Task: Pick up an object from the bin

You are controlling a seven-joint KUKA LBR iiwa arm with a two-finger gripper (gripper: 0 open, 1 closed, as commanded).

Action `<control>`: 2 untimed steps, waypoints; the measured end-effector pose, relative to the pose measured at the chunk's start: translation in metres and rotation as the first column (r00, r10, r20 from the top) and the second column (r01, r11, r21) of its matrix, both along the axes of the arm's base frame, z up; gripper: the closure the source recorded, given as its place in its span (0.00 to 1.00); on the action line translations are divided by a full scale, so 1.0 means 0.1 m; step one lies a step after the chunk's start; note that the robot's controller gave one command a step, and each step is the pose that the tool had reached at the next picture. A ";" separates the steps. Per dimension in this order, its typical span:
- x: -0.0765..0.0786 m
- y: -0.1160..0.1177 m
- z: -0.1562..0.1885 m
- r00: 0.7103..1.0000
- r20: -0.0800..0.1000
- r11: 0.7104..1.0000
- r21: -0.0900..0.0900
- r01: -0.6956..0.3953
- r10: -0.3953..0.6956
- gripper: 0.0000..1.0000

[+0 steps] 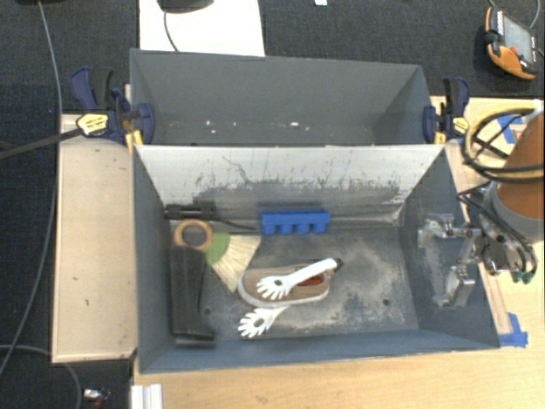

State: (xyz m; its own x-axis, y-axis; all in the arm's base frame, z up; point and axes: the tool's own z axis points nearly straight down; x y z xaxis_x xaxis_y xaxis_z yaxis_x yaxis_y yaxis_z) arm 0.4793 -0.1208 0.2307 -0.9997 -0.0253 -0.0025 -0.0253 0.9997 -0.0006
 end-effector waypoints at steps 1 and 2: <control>0.00 0.00 0.00 1.000 0.000 1.000 0.000 0.000 0.000 0.00; -0.01 0.80 -0.20 0.999 0.002 0.999 0.001 0.036 -0.036 1.00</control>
Offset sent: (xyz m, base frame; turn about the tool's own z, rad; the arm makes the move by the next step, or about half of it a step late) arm -0.0016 0.0798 -0.0202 0.0365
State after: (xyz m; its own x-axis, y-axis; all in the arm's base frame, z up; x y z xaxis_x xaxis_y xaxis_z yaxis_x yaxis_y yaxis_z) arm 0.4784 -0.0407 0.2109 -0.9999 0.0105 -0.0044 0.0105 0.9999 -0.0001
